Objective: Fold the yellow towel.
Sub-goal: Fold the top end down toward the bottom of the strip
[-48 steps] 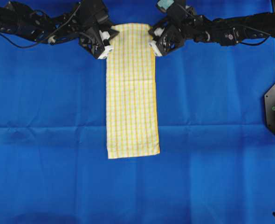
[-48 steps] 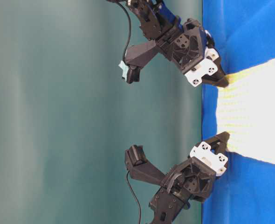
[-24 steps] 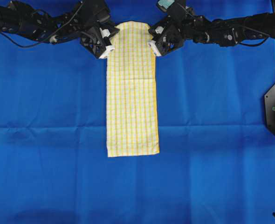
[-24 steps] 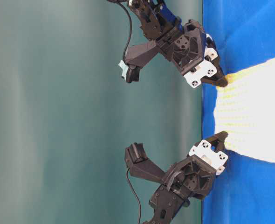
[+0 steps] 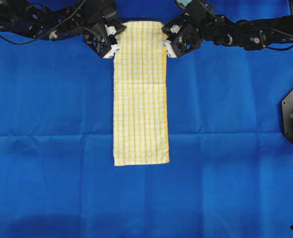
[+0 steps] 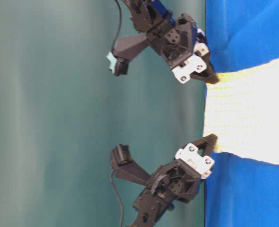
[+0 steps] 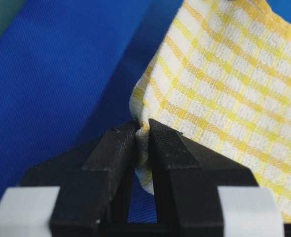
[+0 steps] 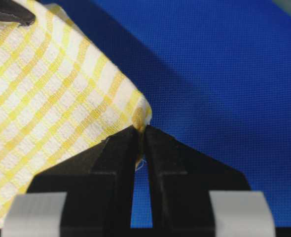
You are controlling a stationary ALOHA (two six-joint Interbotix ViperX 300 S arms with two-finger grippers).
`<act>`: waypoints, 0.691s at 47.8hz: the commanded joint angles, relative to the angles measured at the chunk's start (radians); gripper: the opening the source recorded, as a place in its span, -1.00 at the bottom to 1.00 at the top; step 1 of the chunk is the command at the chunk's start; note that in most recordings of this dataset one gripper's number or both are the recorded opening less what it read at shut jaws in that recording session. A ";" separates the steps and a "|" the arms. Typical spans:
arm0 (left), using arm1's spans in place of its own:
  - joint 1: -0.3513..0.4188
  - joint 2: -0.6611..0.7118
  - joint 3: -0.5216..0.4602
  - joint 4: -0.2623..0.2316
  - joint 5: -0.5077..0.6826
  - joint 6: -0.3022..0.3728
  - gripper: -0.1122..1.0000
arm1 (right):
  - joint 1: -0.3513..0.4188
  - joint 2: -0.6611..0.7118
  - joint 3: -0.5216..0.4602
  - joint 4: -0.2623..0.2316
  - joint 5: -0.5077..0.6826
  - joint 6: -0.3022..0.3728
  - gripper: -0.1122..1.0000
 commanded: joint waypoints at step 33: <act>-0.324 -0.156 0.130 -0.009 0.020 -0.052 -0.68 | 0.304 -0.166 0.160 0.087 -0.083 0.000 -0.71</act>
